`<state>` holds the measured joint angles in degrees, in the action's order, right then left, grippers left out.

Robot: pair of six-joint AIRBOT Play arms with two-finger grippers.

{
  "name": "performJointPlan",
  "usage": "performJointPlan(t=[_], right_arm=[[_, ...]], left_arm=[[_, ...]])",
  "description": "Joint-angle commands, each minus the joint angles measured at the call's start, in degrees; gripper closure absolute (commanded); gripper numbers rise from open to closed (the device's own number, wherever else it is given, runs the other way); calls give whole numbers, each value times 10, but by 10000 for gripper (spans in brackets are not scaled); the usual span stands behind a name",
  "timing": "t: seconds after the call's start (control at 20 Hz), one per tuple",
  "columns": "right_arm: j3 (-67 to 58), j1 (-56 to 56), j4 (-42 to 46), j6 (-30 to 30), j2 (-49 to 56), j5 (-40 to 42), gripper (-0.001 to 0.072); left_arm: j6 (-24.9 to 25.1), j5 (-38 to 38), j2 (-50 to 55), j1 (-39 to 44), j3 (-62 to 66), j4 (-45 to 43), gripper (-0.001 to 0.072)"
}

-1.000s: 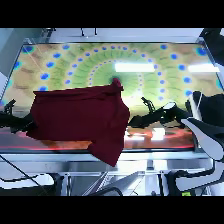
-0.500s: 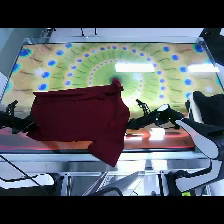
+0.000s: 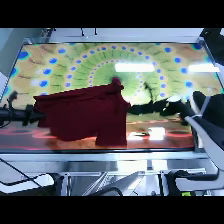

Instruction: Fold the shirts.

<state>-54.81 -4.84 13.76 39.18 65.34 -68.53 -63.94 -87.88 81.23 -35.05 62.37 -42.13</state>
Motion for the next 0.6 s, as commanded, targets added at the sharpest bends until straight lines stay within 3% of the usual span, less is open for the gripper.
performJointPlan(t=[0.0,0.25,0.35,0.55], right_arm=[[-103,63,-5,25,-127,-21,699],[-317,148,54,31,-308,-6,698],[-387,170,99,33,-348,17,699],[-480,209,155,37,-361,28,698]], left_arm=[[60,-67,-81,0,20,320,694],[98,-122,-237,-28,156,703,694],[99,-113,-291,-72,200,737,694],[92,-104,-345,-122,204,725,694]])
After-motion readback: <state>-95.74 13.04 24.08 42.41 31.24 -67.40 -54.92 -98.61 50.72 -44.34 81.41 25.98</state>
